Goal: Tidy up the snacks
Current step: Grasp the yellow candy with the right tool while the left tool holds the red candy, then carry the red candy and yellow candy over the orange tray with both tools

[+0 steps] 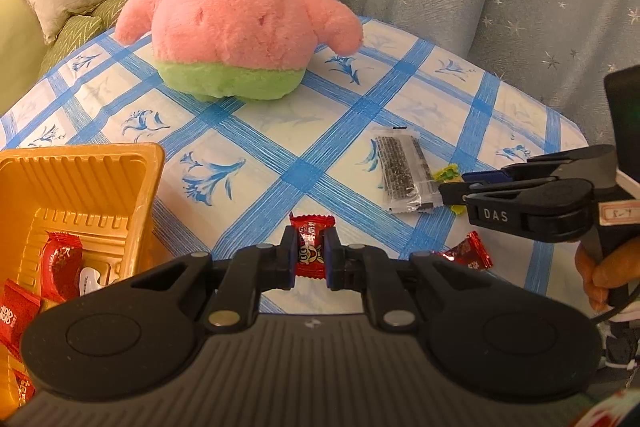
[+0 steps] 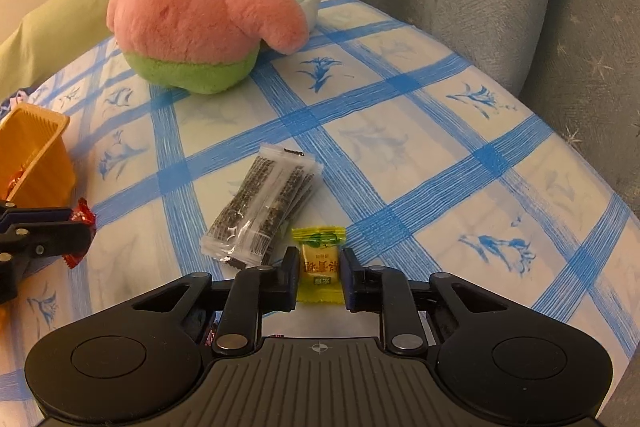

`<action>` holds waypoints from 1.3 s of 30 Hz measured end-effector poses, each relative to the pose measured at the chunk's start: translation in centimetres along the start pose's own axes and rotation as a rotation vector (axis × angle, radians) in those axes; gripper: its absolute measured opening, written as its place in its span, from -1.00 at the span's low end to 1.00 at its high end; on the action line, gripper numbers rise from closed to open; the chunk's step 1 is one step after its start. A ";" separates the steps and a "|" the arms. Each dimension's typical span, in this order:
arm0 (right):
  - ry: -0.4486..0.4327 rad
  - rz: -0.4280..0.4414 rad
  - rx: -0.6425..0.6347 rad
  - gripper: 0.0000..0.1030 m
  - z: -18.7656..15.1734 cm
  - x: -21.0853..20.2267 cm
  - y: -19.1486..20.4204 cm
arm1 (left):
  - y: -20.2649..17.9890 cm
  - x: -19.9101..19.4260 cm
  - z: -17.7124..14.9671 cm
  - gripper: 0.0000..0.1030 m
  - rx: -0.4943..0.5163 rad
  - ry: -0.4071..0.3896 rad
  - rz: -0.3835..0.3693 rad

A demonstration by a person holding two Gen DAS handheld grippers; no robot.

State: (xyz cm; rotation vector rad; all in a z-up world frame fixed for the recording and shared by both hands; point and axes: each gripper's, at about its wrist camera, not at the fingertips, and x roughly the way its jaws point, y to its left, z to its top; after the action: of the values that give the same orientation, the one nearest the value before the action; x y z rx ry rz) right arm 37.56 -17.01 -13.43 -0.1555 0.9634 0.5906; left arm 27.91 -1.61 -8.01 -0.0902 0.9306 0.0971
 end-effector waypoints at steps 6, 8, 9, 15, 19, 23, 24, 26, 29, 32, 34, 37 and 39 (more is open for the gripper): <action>0.000 0.022 0.016 -0.60 0.0 -0.7 -0.3 | -0.2 -1.3 -0.5 -0.77 0.000 -0.013 -0.003; -0.010 0.030 0.023 -0.60 0.0 -1.5 -0.4 | -0.1 -1.8 -0.7 -0.77 -0.004 -0.017 -0.003; -0.015 0.038 0.028 -0.60 0.0 -1.9 -0.4 | -0.1 -2.0 -0.8 -0.77 -0.008 -0.019 -0.003; -0.042 0.082 0.044 -0.60 -0.7 -5.0 0.0 | 0.0 -3.7 -1.6 -0.77 -0.030 -0.023 -0.005; -0.056 0.112 0.051 -0.60 -1.5 -7.4 0.8 | -0.1 -5.4 -2.2 -0.77 -0.036 -0.029 -0.007; -0.058 0.134 0.040 -0.60 -2.6 -9.6 2.0 | -0.1 -7.3 -3.0 -0.77 -0.041 -0.037 -0.011; -0.057 0.138 0.037 -0.60 -2.8 -10.1 2.3 | 0.0 -7.8 -3.2 -0.77 -0.041 -0.038 -0.011; -0.051 0.146 0.028 -0.60 -3.3 -11.0 3.0 | 0.1 -8.7 -3.7 -0.77 -0.042 -0.043 -0.011; -0.045 0.157 0.014 -0.60 -4.2 -12.3 4.3 | 0.5 -10.2 -4.5 -0.77 -0.044 -0.052 -0.013; -0.039 0.171 -0.001 -0.60 -5.1 -13.3 5.7 | 0.9 -11.9 -5.5 -0.77 -0.045 -0.064 -0.012; -0.034 0.183 -0.008 -0.60 -5.8 -14.0 6.7 | 1.4 -12.9 -6.3 -0.77 -0.051 -0.071 -0.010; -0.029 0.204 -0.025 -0.60 -6.7 -14.8 8.3 | 2.3 -14.4 -7.3 -0.77 -0.061 -0.081 -0.007; -0.025 0.218 -0.037 -0.60 -7.3 -15.2 9.5 | 3.0 -15.3 -8.1 -0.77 -0.067 -0.084 0.001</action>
State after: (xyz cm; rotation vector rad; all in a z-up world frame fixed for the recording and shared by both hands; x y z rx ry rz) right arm 20.67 -18.02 -4.03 -0.0764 0.9514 0.8089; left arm 12.03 -0.30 -0.61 -0.1472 0.8438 0.1320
